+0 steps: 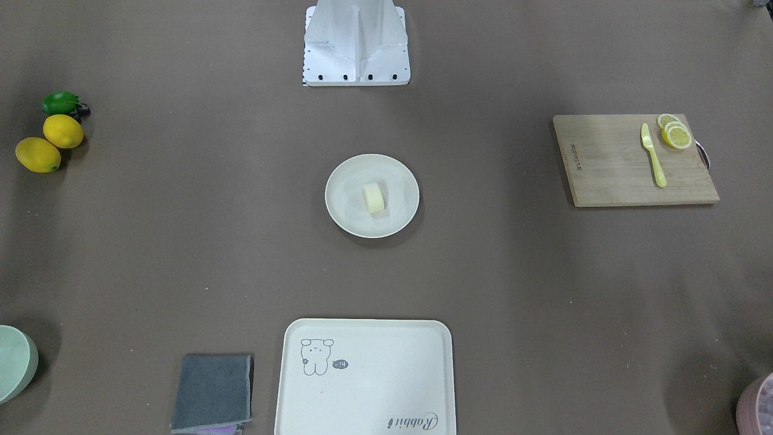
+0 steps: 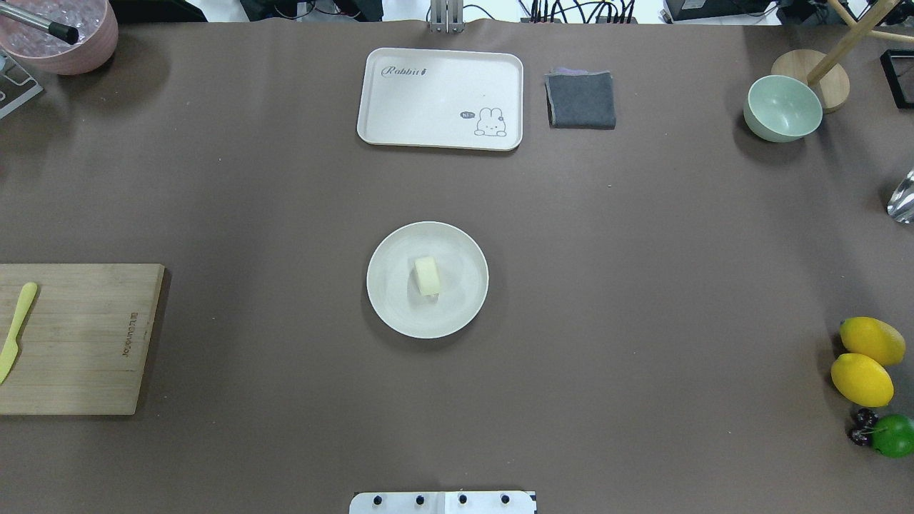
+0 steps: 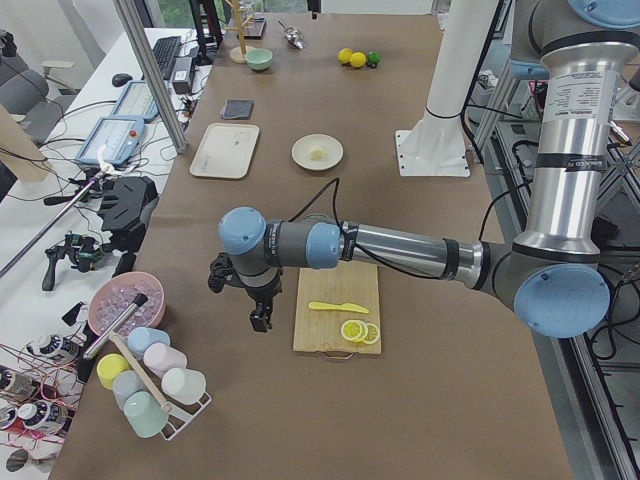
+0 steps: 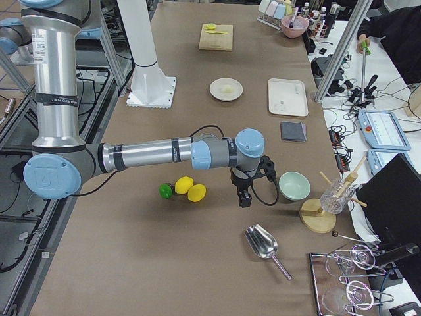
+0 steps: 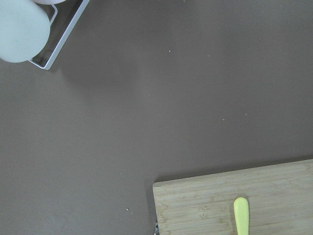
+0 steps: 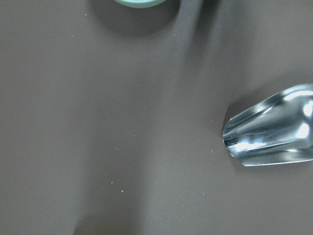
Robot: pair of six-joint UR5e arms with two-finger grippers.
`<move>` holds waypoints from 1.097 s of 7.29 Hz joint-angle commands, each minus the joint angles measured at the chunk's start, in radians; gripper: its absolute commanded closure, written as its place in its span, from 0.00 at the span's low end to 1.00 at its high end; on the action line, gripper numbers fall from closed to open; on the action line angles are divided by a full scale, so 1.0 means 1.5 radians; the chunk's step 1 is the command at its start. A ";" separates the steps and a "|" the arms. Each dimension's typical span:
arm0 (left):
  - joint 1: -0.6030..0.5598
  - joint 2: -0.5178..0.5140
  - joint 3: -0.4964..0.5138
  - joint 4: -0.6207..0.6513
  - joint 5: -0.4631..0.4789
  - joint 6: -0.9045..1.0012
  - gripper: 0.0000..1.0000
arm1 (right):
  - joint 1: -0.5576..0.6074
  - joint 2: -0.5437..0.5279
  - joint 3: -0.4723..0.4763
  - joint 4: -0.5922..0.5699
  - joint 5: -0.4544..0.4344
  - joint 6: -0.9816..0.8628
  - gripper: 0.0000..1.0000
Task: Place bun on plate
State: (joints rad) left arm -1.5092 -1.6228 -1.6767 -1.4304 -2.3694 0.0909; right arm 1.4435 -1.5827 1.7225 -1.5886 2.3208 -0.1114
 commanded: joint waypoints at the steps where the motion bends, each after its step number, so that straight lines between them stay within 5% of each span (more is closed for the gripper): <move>1: 0.001 0.000 -0.004 -0.001 0.000 -0.001 0.02 | 0.000 0.002 -0.004 0.001 -0.008 0.000 0.00; 8: 0.002 -0.001 0.000 -0.007 0.000 -0.001 0.02 | 0.000 0.000 0.016 0.002 0.001 0.000 0.00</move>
State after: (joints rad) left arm -1.5070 -1.6234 -1.6831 -1.4333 -2.3700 0.0890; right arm 1.4434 -1.5801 1.7354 -1.5861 2.3215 -0.1120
